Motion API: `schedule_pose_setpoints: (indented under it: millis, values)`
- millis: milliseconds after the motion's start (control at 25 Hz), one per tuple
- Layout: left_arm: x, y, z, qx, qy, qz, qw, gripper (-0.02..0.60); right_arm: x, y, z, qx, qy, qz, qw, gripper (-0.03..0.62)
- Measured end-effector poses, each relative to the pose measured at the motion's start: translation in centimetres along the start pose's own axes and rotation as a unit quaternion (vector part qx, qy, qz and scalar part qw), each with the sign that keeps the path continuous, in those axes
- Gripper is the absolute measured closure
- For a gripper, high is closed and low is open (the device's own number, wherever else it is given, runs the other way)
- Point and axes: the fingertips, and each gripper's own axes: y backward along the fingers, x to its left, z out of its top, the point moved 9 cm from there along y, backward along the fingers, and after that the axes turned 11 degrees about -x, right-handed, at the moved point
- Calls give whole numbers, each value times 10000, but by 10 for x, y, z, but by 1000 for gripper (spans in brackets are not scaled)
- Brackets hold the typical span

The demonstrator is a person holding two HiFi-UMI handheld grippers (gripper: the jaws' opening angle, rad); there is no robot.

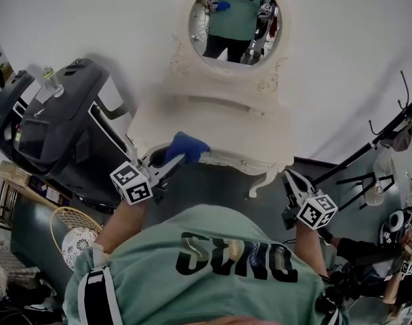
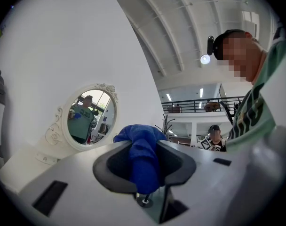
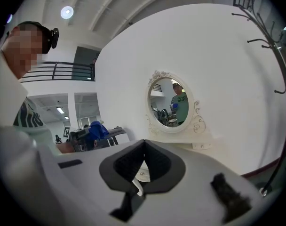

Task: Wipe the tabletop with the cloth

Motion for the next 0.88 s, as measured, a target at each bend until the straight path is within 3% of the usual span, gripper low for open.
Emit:
schedule_pose_setpoints:
  millis: [280,560,880]
  values:
    - [-29,-34,-46,94,439,-49,9990,449,-22,20,2,238,21,351,9991,582]
    - [-52,-67,-76,297,422,1,9987,449,-62,33,-8,416,-150,552,9975,582]
    - [-10,-78,-72,441,333,226,9982,449,-86,-20,-24,489,-400,759,9951,582]
